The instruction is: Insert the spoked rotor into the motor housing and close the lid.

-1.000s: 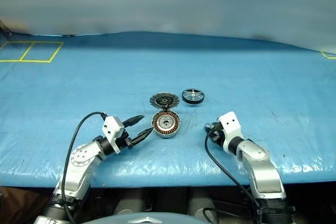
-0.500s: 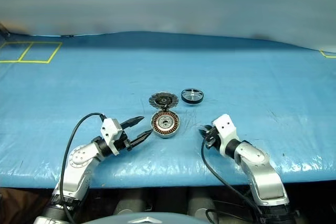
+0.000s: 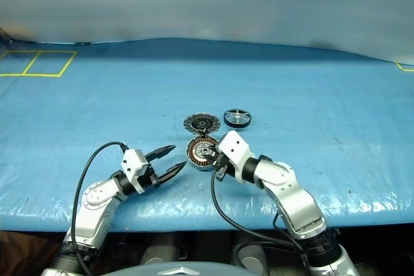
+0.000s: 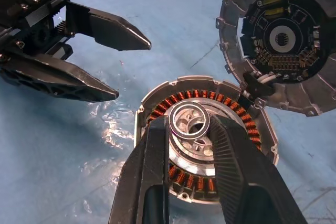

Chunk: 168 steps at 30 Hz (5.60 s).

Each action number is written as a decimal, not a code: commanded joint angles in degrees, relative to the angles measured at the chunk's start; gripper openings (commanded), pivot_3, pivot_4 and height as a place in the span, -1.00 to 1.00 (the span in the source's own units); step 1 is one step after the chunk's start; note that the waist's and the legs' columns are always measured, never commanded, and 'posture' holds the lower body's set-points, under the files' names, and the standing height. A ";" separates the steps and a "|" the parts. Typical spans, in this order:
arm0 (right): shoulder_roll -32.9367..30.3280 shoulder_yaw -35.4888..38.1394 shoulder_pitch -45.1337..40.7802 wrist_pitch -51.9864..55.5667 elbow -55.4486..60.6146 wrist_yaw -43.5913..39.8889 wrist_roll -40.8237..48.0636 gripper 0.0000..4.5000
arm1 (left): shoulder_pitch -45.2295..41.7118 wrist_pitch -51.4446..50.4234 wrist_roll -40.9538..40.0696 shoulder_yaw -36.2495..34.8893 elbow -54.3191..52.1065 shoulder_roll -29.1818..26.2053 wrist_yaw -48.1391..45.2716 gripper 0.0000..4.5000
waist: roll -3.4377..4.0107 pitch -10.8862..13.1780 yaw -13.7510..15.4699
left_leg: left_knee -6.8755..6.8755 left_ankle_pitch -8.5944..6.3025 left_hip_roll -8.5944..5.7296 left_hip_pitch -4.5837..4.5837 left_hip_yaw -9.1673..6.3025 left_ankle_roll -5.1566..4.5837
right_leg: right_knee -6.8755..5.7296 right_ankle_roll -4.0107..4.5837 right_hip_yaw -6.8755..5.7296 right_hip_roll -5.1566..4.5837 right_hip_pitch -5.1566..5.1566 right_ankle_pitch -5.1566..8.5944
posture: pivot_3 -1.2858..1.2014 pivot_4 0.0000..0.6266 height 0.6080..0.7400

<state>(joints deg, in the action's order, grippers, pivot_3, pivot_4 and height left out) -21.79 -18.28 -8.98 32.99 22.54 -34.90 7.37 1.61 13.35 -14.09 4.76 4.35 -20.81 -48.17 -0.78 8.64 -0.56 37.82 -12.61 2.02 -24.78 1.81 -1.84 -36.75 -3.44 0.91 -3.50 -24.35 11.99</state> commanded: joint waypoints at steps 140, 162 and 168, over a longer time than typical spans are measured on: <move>4.94 -1.60 -5.16 1.28 -11.92 4.18 -1.17 -0.98 | 2.49 2.30 4.17 1.86 -0.35 1.53 6.26 0.34 | 0.13 -0.40 -0.20 | -0.17 -0.02 0.05 0.06 0.20 0.04 | -0.04 0.13 -0.01 0.05 -0.08 0.00 | 0.03 -0.52 1.00; 5.03 3.72 -2.87 1.49 1.84 3.24 2.61 -0.98 | 2.38 2.86 4.14 1.97 1.03 1.75 6.00 0.34 | 0.11 -0.45 -0.14 | -0.15 -0.03 0.10 -0.02 0.20 0.05 | -0.04 0.12 0.00 0.02 -0.07 0.00 | 0.03 -0.52 1.00; 0.42 5.27 -3.13 3.26 2.60 3.87 1.31 -0.98 | 1.90 3.17 4.15 1.95 1.74 2.02 5.78 0.34 | 0.12 -0.45 -0.10 | -0.15 -0.03 0.10 0.07 0.18 0.05 | -0.02 0.09 -0.03 0.00 -0.13 0.02 | 0.03 -0.52 1.00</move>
<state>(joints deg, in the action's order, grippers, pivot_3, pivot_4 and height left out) -20.79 -14.00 -11.67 35.89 23.81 -31.27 9.31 4.18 15.43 -9.85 6.35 6.64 -19.19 -42.34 -0.67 8.20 -0.66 37.68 -12.64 2.12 -24.72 2.00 -1.79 -36.77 -3.36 0.89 -3.52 -24.48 12.02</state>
